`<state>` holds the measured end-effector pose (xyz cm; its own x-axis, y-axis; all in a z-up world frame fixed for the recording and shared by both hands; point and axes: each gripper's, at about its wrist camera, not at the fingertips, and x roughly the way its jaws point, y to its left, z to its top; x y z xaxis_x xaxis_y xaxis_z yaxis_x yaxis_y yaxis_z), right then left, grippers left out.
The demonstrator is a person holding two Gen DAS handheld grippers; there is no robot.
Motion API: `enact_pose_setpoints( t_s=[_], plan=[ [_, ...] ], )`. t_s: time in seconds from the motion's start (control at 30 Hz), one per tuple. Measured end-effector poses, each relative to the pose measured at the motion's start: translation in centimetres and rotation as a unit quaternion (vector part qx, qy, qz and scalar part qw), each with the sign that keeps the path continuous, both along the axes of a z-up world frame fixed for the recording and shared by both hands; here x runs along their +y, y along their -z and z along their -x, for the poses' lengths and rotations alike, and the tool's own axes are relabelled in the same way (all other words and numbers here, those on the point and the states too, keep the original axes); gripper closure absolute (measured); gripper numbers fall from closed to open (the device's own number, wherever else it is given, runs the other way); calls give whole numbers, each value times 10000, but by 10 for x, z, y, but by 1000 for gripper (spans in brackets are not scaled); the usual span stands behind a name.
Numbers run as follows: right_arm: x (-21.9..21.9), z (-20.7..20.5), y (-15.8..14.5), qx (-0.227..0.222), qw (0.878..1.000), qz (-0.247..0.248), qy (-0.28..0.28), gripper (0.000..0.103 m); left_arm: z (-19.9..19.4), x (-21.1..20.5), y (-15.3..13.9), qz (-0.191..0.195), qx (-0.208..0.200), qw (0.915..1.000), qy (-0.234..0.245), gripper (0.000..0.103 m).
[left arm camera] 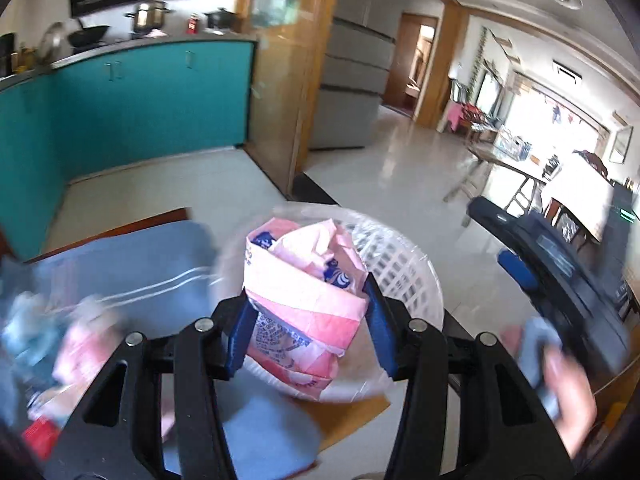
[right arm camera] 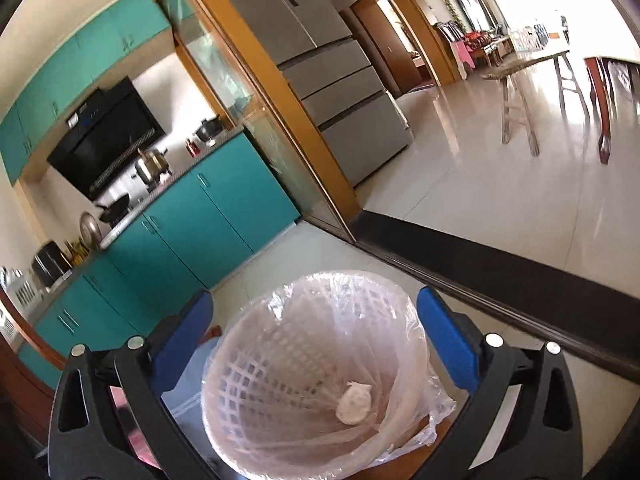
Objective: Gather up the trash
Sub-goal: 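Carry the tissue into the wastebasket and open the right tool while the left drops the pink bag there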
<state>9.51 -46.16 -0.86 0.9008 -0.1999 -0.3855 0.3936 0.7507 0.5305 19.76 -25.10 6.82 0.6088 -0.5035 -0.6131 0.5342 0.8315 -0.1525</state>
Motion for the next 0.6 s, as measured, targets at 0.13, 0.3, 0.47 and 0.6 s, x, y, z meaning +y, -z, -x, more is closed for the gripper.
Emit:
enact_pose_setpoints(
  t_s=[0.13, 0.3, 0.47, 0.6],
  plan=[
    [-3, 3, 0, -98, 9999, -86, -77, 3, -35, -38, 23, 162, 233, 9995, 158, 15],
    [16, -4, -4, -76, 9991, -122, -401, 3, -30, -7, 38, 146, 326, 9994, 26, 13],
    [61, 2, -20, -127, 9944, 490, -928, 3, 36, 88, 15, -119, -544, 9972, -493, 8],
    [116, 8, -25, -72, 9806, 1203, -1547, 3, 86, 161, 3, 40, -958, 9874, -1261, 3]
  ],
)
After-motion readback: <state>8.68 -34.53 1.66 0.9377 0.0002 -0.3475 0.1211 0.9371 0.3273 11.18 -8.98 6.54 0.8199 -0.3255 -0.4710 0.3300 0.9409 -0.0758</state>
